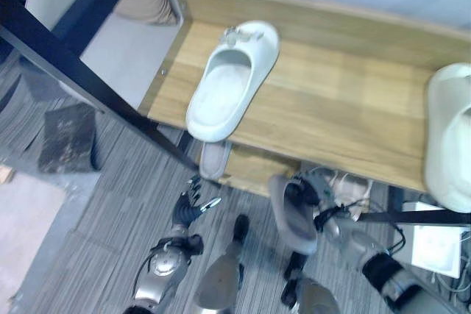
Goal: Arrange the slippers neatly on the shoe rack.
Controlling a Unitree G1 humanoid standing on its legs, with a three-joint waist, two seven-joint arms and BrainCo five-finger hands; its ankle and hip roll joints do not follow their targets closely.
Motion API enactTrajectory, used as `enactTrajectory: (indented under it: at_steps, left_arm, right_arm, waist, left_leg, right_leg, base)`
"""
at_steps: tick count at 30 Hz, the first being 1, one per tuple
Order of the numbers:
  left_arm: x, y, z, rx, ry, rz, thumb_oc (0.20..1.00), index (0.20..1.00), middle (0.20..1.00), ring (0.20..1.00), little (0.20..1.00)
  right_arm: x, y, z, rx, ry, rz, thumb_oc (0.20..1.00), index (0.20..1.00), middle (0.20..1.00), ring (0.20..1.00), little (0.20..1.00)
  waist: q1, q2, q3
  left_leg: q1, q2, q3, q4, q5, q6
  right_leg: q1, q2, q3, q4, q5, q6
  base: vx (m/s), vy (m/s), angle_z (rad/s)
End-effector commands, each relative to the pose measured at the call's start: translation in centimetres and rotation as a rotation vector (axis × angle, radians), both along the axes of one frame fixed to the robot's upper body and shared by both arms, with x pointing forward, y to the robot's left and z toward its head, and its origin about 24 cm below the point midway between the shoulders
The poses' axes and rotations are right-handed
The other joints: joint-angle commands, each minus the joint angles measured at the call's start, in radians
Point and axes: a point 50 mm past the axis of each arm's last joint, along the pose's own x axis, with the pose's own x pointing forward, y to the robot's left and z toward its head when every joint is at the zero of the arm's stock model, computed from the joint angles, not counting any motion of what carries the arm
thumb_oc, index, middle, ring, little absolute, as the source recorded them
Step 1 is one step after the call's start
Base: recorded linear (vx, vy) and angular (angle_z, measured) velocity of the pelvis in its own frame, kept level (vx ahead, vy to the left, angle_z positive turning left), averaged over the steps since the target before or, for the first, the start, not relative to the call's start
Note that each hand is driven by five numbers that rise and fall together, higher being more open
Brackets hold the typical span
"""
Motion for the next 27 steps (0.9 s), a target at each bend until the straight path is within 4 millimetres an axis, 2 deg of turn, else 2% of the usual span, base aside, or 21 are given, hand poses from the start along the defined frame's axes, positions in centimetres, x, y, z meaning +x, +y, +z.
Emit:
enactTrajectory:
  at_steps: [1, 2, 4, 5, 7, 9, 10, 13, 14, 17, 20, 21, 22, 23, 27]
  left_arm:
    - [1.5, -0.2, 3.8, 0.013, -0.186, -0.059, 1.0, 1.0, 1.0, 1.0, 1.0]
    - [1.5, -0.2, 3.9, 0.013, -0.187, -0.059, 1.0, 1.0, 1.0, 1.0, 1.0]
    - [2.2, -1.3, 4.7, 0.031, -0.231, -0.104, 1.0, 1.0, 1.0, 1.0, 1.0]
    - [2.2, -1.3, 4.7, 0.031, -0.231, -0.104, 1.0, 1.0, 1.0, 1.0, 1.0]
    - [2.6, -1.9, 5.4, 0.038, -0.263, -0.132, 1.0, 1.0, 1.0, 1.0, 1.0]
    - [3.1, -2.5, 6.4, 0.042, -0.308, -0.153, 1.0, 1.0, 1.0, 1.0, 1.0]
    - [3.3, -2.8, 7.1, 0.032, -0.336, -0.164, 1.0, 1.0, 1.0, 1.0, 1.0]
    - [3.6, -3.4, 8.3, 0.018, -0.381, -0.189, 1.0, 1.0, 1.0, 1.0, 1.0]
    - [3.6, -3.4, 8.4, 0.017, -0.382, -0.188, 1.0, 1.0, 1.0, 1.0, 1.0]
    - [3.8, -3.9, 9.2, 0.008, -0.417, -0.211, 1.0, 1.0, 1.0, 1.0, 1.0]
    - [4.0, -4.6, 10.0, -0.005, -0.443, -0.235, 1.0, 1.0, 1.0, 1.0, 1.0]
    - [4.1, -5.1, 10.4, -0.015, -0.456, -0.249, 1.0, 1.0, 1.0, 1.0, 1.0]
    - [4.1, -5.5, 10.6, -0.023, -0.461, -0.259, 1.0, 1.0, 1.0, 1.0, 1.0]
    - [4.1, -5.7, 10.6, -0.029, -0.463, -0.266, 1.0, 1.0, 1.0, 1.0, 1.0]
    - [4.3, -6.1, 11.0, -0.03, -0.472, -0.272, 1.0, 1.0, 1.0, 1.0, 1.0]
  right_arm:
    - [2.5, 1.9, 6.5, 0.043, -0.312, 0.016, 0.2, 0.2, 0.2, 0.2, 0.2]
    - [2.5, 1.9, 6.5, 0.043, -0.313, 0.016, 0.2, 0.2, 0.2, 0.2, 0.2]
    - [4.2, 0.6, 9.5, -0.005, -0.408, -0.034, 0.2, 0.2, 0.2, 0.2, 0.2]
    - [4.2, 0.6, 9.5, -0.005, -0.409, -0.034, 0.2, 0.2, 0.2, 0.2, 0.2]
    - [4.9, 0.1, 11.1, -0.029, -0.461, -0.052, 0.2, 0.2, 0.2, 0.2, 0.2]
    - [5.9, -0.8, 13.4, -0.115, -0.511, -0.085, 0.2, 0.2, 0.2, 0.2, 0.2]
    - [6.5, -1.5, 14.7, -0.162, -0.524, -0.117, 0.2, 0.2, 0.2, 0.2, 0.2]
    - [7.2, -3.1, 15.6, -0.215, -0.512, -0.189, 0.2, 0.2, 0.2, 0.2, 0.2]
    - [7.2, -3.1, 15.6, -0.215, -0.513, -0.188, 0.2, 0.2, 0.2, 0.2, 0.2]
    - [7.5, -3.8, 15.3, -0.276, -0.479, -0.225, 0.2, 0.2, 0.2, 0.2, 0.2]
    - [7.7, -4.1, 14.2, -0.323, -0.409, -0.247, 0.2, 0.2, 0.2, 0.2, 0.2]
    - [7.8, -3.9, 13.6, -0.326, -0.376, -0.251, 0.228, 0.228, 0.228, 0.228, 0.228]
    - [7.8, -3.6, 12.9, -0.331, -0.347, -0.249, 0.567, 0.567, 0.567, 0.567, 0.567]
    - [7.8, -3.4, 12.6, -0.327, -0.338, -0.253, 1.0, 1.0, 1.0, 1.0, 1.0]
    - [8.1, -2.0, 12.1, -0.31, -0.287, -0.242, 1.0, 1.0, 1.0, 1.0, 1.0]
  waist:
    - [0.045, -0.076, 0.019]
    - [0.046, -0.076, 0.017]
    - [0.052, -0.067, 0.019]
    - [0.053, -0.067, 0.018]
    - [0.059, -0.062, 0.018]
    - [0.072, -0.054, 0.022]
    - [0.08, -0.054, 0.021]
    - [0.091, -0.049, 0.027]
    - [0.091, -0.05, 0.026]
    - [0.096, -0.045, 0.034]
    - [0.095, -0.039, 0.036]
    - [0.092, -0.035, 0.037]
    - [0.09, -0.032, 0.039]
    - [0.09, -0.03, 0.04]
    - [0.087, -0.023, 0.042]
  left_leg:
    - [-0.068, -0.022, -0.021, 0.155, -0.143, 0.004]
    - [-0.073, -0.023, -0.021, 0.158, -0.144, 0.004]
    - [-0.135, -0.031, -0.021, 0.195, -0.15, 0.004]
    - [-0.138, -0.031, -0.02, 0.197, -0.151, 0.004]
    - [-0.179, -0.035, -0.021, 0.221, -0.155, 0.002]
    - [-0.235, -0.044, -0.024, 0.249, -0.158, -0.001]
    - [-0.251, -0.044, -0.028, 0.26, -0.186, -0.005]
    - [-0.303, -0.058, -0.031, 0.281, -0.186, -0.005]
    - [-0.307, -0.058, -0.031, 0.283, -0.187, -0.004]
    - [-0.364, -0.07, -0.03, 0.321, -0.195, 0.0]
    - [-0.414, -0.081, -0.027, 0.359, -0.208, 0.006]
    - [-0.433, -0.086, -0.026, 0.376, -0.214, 0.01]
    - [-0.442, -0.089, -0.026, 0.382, -0.216, 0.012]
    - [-0.45, -0.092, -0.025, 0.384, -0.216, 0.014]
    - [-0.462, -0.096, -0.021, 0.387, -0.217, 0.017]
  right_leg:
    - [-0.135, -0.118, 0.028, 0.162, -0.037, 0.051]
    - [-0.139, -0.119, 0.029, 0.164, -0.038, 0.051]
    - [-0.203, -0.129, 0.038, 0.206, -0.05, 0.047]
    - [-0.206, -0.13, 0.039, 0.207, -0.05, 0.047]
    - [-0.249, -0.137, 0.046, 0.238, -0.061, 0.046]
    - [-0.312, -0.149, 0.05, 0.287, -0.073, 0.043]
    - [-0.341, -0.15, 0.059, 0.321, -0.105, 0.051]
    - [-0.393, -0.159, 0.065, 0.357, -0.117, 0.047]
    - [-0.398, -0.16, 0.067, 0.36, -0.118, 0.047]
    - [-0.46, -0.169, 0.079, 0.407, -0.131, 0.043]
    - [-0.51, -0.178, 0.088, 0.455, -0.149, 0.039]
    - [-0.531, -0.184, 0.094, 0.472, -0.155, 0.037]
    - [-0.542, -0.185, 0.096, 0.478, -0.156, 0.036]
    - [-0.549, -0.187, 0.096, 0.48, -0.156, 0.035]
    - [-0.568, -0.188, 0.105, 0.484, -0.157, 0.036]
  base:
    - [-0.07, 0.022, 0.07]
    - [-0.07, 0.026, 0.11]
    - [-0.06, 0.05, 0.21]
    - [-0.05, 0.043, 0.23]
    - [-0.04, 0.035, 0.2]
    - [-0.01, 0.03, 0.17]
    - [0.03, 0.009, 0.17]
    - [0.0, 0.017, 0.14]
    - [-0.03, 0.037, 0.1]
    - [-0.03, 0.044, 0.08]
    - [-0.01, 0.044, 0.06]
    - [0.0, 0.068, 0.08]
    - [0.0, 0.06, 0.05]
    - [0.0, 0.057, 0.0]
    - [0.01, 0.035, -0.04]
